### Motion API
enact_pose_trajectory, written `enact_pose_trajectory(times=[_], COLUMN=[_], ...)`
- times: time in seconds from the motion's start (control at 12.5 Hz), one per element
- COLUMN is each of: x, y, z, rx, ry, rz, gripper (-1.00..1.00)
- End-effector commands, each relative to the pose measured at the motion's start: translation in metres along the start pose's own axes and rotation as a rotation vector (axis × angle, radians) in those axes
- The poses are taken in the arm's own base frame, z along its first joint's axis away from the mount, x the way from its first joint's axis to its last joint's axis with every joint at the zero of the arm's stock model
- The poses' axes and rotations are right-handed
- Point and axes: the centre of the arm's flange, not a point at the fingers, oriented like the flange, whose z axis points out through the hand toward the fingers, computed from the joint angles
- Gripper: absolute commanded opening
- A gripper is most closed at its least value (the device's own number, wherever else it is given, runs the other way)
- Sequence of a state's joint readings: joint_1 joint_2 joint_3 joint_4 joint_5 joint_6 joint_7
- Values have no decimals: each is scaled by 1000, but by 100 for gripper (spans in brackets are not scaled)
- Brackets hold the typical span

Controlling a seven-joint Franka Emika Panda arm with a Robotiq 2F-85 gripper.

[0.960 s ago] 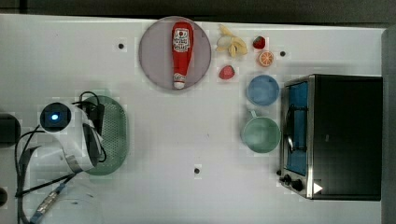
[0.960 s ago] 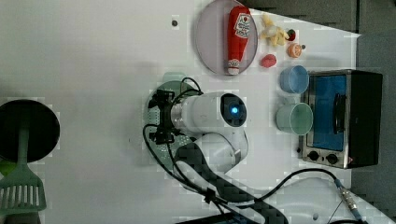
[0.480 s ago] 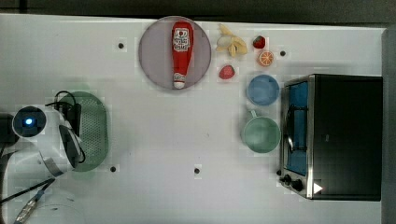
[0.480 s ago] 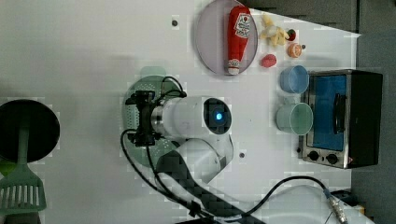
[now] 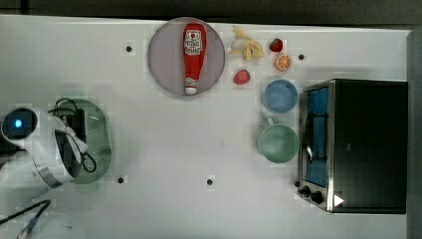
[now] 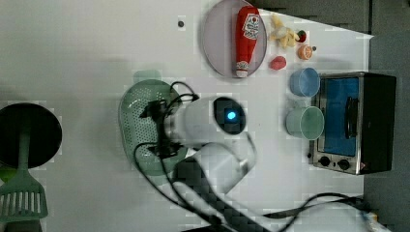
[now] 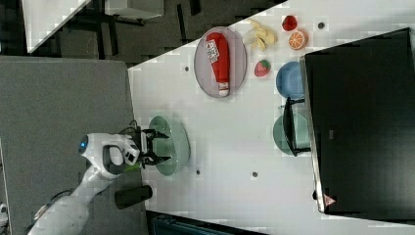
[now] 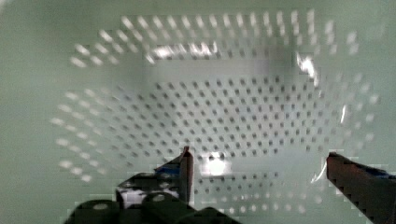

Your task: Drag strainer right to left.

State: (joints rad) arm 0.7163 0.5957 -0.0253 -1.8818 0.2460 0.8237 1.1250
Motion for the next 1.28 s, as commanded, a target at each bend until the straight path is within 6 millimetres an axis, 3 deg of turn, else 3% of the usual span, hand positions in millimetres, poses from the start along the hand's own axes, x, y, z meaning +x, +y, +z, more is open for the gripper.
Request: enact_pose_trajectory(times=[0.08,0.24,0.4,0.56,0.72,0.88,1.04,1.28], x=[84,161,244,324,383,424,438,434], y=[-33,-23,2,39,78,106,116,112], z=[-186,-272,-348,-398,-425,-436,-437,-428], rx=[155,182,203,166,116,108,117,98], ry=[-44,-31,6,83,128,103,85,82], rz=[-231,-311,-340,-403,-518,-528,-510,-515], gripper=[100,100,100,100,100,100,100,100])
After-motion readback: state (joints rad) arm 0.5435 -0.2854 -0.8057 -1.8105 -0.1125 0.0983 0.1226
